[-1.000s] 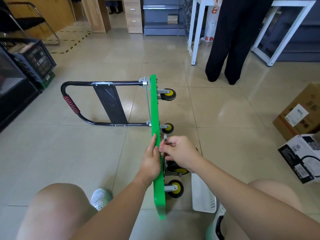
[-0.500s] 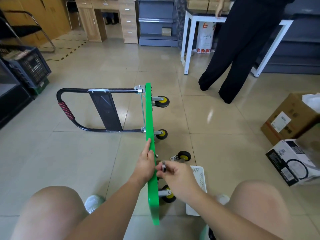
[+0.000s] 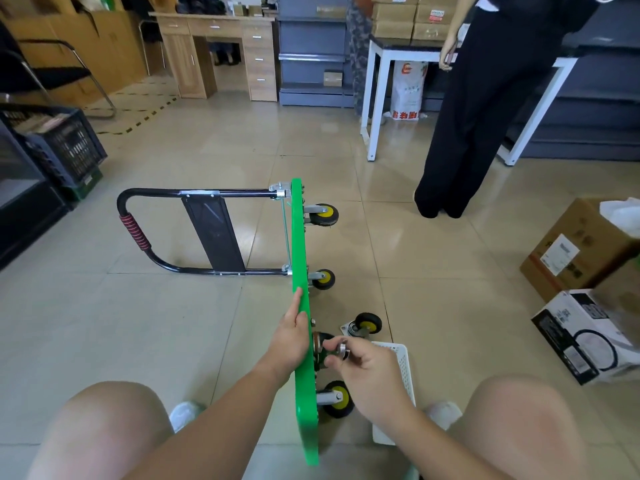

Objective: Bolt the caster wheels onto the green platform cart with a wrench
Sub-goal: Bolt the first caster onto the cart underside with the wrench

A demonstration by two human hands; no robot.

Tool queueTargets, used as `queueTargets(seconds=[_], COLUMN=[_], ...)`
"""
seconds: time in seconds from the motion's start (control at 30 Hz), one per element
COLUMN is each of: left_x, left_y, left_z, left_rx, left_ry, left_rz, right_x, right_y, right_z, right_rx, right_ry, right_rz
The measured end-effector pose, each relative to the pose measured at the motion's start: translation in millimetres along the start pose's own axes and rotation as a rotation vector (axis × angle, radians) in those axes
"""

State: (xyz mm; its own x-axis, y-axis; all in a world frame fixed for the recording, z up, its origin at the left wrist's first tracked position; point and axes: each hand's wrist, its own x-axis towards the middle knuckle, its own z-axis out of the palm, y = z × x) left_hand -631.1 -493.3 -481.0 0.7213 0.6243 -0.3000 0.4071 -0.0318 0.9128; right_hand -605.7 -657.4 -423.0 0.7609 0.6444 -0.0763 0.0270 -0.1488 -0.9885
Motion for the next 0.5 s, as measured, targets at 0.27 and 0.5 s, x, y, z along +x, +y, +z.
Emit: queueTargets(seconds=[0.27, 0.5], left_x=[-16.4, -22.7], left_y=[-8.3, -10.8], left_z=[3.0, 9.2], left_rx=[-0.084, -0.045], left_ry=[-0.025, 0.06], left_rz=[-0.022, 0.057], right_x=[11.9, 62.2], right_y=[-4.5, -12.7], right_z=[-11.8, -11.1], right_rx=[0.006, 0.041], right_ry=[0.032, -0.013], right_rz=[-0.027, 0.105])
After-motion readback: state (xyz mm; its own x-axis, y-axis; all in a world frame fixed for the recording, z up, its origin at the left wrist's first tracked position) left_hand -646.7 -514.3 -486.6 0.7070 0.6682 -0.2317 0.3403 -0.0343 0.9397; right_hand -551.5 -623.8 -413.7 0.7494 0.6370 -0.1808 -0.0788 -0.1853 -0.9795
